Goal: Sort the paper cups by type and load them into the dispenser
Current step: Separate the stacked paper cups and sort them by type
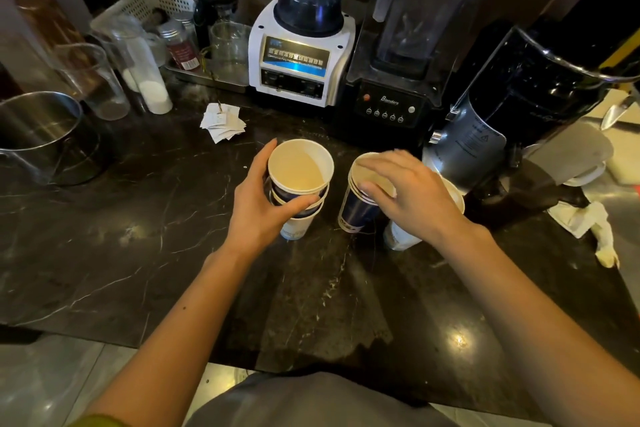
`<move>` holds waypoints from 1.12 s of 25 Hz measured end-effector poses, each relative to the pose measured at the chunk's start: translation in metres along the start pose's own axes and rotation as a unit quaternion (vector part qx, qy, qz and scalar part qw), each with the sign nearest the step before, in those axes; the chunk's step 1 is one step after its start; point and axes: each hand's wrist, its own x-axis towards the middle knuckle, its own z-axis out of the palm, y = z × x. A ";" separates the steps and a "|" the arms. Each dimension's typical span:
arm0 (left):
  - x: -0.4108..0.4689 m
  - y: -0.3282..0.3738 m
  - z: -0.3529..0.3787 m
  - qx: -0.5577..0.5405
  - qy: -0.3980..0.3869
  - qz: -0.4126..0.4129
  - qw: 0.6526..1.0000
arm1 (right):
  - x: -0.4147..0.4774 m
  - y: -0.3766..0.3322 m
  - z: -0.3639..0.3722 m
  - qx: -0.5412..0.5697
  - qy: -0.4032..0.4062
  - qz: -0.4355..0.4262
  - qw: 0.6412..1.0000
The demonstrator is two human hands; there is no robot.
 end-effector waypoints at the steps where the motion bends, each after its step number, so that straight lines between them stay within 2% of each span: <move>1: 0.000 0.000 0.000 -0.002 -0.001 0.003 1.000 | 0.006 -0.011 -0.003 0.022 0.021 -0.026 0.999; 2: -0.001 0.000 0.000 -0.001 -0.001 0.006 1.000 | 0.013 -0.023 -0.003 0.047 0.016 -0.052 0.997; 5: -0.001 0.001 0.000 0.004 -0.005 0.017 1.000 | 0.030 -0.050 0.011 0.068 -0.064 -0.107 0.990; 7: -0.001 0.002 -0.002 0.009 -0.009 0.018 1.000 | 0.037 -0.055 0.019 0.066 -0.088 -0.109 0.988; 10: 0.001 0.004 -0.003 0.012 -0.021 0.012 1.000 | 0.038 -0.056 0.021 0.089 -0.075 -0.080 0.990; 12: 0.002 0.003 -0.004 0.006 -0.022 0.012 1.000 | 0.035 -0.060 0.020 0.087 -0.031 -0.077 0.993; 14: 0.004 0.003 -0.003 0.002 -0.017 0.011 1.000 | 0.034 -0.061 0.006 0.095 0.083 -0.072 0.989; 16: 0.003 0.003 -0.004 0.011 -0.011 0.006 1.000 | 0.034 -0.055 -0.023 0.102 0.206 -0.061 0.971; 19: 0.003 0.001 -0.001 0.020 -0.008 0.003 1.000 | 0.017 -0.027 -0.072 0.046 0.309 -0.032 0.949; 23: 0.002 -0.001 -0.001 0.021 0.000 -0.001 1.000 | -0.024 0.010 -0.101 -0.041 0.344 0.034 0.938; 28: 0.003 0.001 0.001 0.029 0.006 -0.006 1.000 | -0.066 0.039 -0.085 -0.083 0.269 0.083 0.956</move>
